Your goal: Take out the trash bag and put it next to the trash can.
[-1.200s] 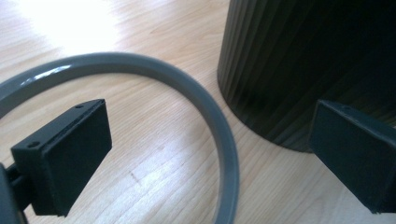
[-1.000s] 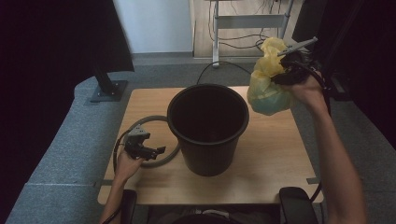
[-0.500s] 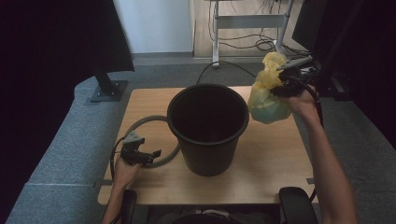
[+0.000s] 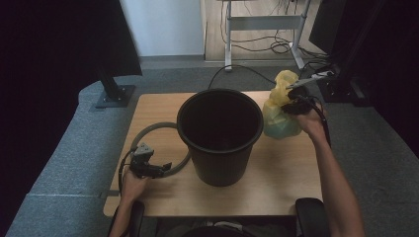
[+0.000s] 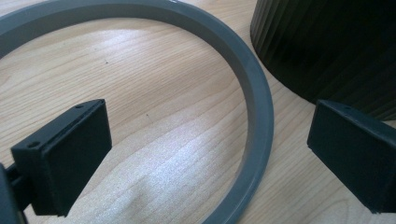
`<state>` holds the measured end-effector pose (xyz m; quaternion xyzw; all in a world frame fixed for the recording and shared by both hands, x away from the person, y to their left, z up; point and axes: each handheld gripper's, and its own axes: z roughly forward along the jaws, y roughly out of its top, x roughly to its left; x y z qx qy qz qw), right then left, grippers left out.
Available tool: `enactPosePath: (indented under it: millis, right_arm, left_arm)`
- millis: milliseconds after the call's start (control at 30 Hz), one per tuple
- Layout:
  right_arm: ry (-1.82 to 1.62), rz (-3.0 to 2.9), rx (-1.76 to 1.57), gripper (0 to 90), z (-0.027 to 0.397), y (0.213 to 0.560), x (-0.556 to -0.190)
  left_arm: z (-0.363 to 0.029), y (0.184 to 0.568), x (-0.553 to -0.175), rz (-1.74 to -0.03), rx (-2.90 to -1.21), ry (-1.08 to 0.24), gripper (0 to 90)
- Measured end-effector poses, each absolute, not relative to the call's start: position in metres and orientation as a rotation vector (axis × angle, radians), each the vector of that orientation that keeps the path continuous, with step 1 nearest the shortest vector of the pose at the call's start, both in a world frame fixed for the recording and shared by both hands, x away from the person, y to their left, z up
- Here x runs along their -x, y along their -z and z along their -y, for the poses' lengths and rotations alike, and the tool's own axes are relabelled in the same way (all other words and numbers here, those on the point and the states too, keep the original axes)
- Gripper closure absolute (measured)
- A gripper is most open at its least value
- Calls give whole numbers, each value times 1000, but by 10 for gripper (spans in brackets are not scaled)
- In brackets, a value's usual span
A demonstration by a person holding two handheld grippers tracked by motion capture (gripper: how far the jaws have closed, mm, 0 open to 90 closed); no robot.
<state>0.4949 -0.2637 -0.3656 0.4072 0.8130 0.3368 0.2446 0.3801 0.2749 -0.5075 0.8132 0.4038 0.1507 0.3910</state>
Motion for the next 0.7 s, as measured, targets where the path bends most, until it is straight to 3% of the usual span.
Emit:
enactPosePath:
  millis: [700]
  right_arm:
    - [-807, -2226, -1270, 666, 260, 467, -524]
  left_arm:
    - [-277, 513, -381, -1061, -2098, -395, 0]
